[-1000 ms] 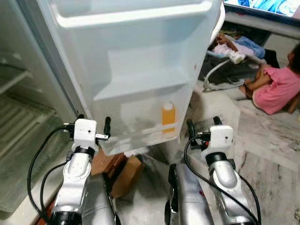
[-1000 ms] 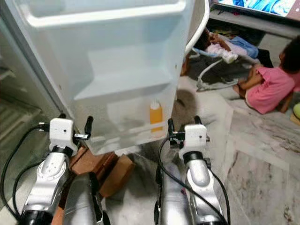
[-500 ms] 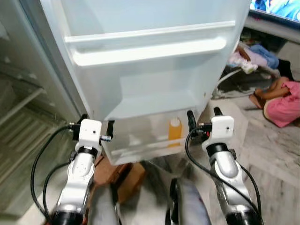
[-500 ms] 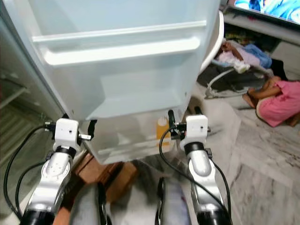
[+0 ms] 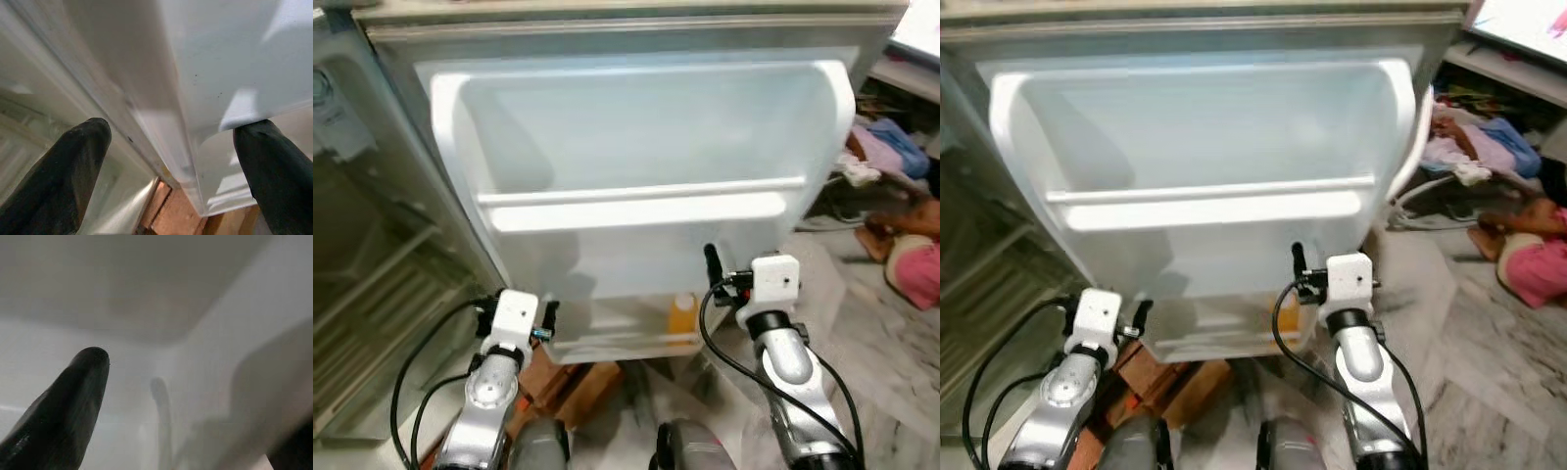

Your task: Restocking fridge

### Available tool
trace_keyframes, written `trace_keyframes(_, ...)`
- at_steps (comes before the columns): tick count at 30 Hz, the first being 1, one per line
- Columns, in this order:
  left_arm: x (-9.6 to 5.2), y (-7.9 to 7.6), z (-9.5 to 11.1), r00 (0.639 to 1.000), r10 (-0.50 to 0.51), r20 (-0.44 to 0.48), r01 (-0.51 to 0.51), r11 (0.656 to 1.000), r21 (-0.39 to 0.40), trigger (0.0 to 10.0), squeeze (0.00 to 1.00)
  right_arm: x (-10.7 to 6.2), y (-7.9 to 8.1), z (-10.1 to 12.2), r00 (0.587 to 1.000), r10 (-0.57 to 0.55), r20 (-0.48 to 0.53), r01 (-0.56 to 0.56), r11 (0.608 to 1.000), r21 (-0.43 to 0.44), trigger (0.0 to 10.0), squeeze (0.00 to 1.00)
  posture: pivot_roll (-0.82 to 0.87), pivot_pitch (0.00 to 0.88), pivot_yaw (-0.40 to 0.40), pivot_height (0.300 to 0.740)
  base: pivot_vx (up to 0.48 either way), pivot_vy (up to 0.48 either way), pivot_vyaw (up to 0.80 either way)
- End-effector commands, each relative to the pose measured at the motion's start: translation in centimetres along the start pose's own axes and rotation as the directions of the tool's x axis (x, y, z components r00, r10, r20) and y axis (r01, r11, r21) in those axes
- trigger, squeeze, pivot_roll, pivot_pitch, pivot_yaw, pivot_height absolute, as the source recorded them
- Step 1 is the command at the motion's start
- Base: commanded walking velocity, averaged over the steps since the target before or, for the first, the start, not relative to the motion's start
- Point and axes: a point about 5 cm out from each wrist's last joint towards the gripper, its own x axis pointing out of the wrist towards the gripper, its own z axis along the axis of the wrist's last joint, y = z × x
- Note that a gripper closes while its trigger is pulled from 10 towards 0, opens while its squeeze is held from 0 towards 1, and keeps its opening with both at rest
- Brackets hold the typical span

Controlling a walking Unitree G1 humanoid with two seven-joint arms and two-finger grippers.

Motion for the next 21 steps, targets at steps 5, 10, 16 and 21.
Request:
trace_keyframes(5,1.7,2.8,7.5,0.940,0.132,0.314,-0.126,0.991,-0.040,10.0,0.00,1.1,1.0,0.9,0.998,0.053,0.030,-0.053,0.998,0.026,10.0,0.00,-0.03,0.000,-0.019,0.740,0.000,0.000,0.00)
trace_keyframes(10,2.0,3.2,8.0,0.932,0.145,0.331,-0.140,0.989,-0.037,10.0,0.00,1.7,1.2,1.2,0.997,0.065,0.042,-0.066,0.998,0.019,10.0,0.00,-0.03,0.000,-0.017,0.740,0.000,0.000,0.00)
trace_keyframes(16,1.9,3.0,7.8,0.934,0.138,0.329,-0.133,0.990,-0.039,10.0,0.00,1.5,1.8,1.1,0.997,0.070,0.038,-0.070,0.997,0.010,10.0,0.00,-0.03,0.000,-0.016,0.740,-0.221,0.000,0.00)
trace_keyframes(21,1.7,2.5,7.4,0.939,0.125,0.320,-0.119,0.992,-0.038,10.0,0.00,1.0,2.0,0.8,0.997,0.069,0.031,-0.069,0.997,0.019,10.0,0.00,-0.02,0.000,-0.019,0.740,-0.280,0.000,0.00)
